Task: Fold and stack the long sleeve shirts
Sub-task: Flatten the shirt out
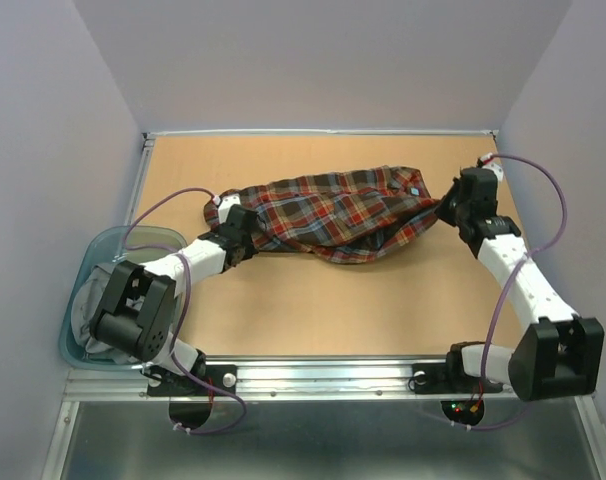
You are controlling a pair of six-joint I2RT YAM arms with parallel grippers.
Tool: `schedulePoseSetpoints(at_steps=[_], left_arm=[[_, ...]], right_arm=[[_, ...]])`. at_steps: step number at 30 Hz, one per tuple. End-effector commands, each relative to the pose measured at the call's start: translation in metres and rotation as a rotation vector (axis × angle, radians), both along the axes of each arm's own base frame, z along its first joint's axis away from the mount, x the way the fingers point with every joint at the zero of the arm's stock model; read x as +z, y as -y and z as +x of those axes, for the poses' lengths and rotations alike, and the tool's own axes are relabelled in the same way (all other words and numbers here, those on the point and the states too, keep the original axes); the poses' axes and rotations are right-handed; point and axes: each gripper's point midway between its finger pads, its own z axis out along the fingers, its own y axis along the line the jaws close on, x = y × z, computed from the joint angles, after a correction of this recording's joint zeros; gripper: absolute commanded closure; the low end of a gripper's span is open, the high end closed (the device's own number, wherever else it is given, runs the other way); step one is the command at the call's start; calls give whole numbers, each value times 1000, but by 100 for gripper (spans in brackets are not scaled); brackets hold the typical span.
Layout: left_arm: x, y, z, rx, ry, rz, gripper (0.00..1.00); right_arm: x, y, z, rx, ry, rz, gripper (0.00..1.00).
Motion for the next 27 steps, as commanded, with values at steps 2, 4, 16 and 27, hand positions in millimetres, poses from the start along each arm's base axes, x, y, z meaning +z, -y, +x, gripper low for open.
schedulePoseSetpoints(at_steps=[2,4,16,27], left_arm=[[47,-6,50,60,130,-85,100],[61,-9,59,74,165,-99,100],[63,37,-6,29,158,-568,26],[49,31,14,170,289,-724,25]], right_arm=[[-13,14,-47,-65,-58,-16,99],[-5,12,-52,-45,-37,-20,99],[-7,-13,-57,134,-46,8,99],[-14,-19,-60,186,-63,6,99]])
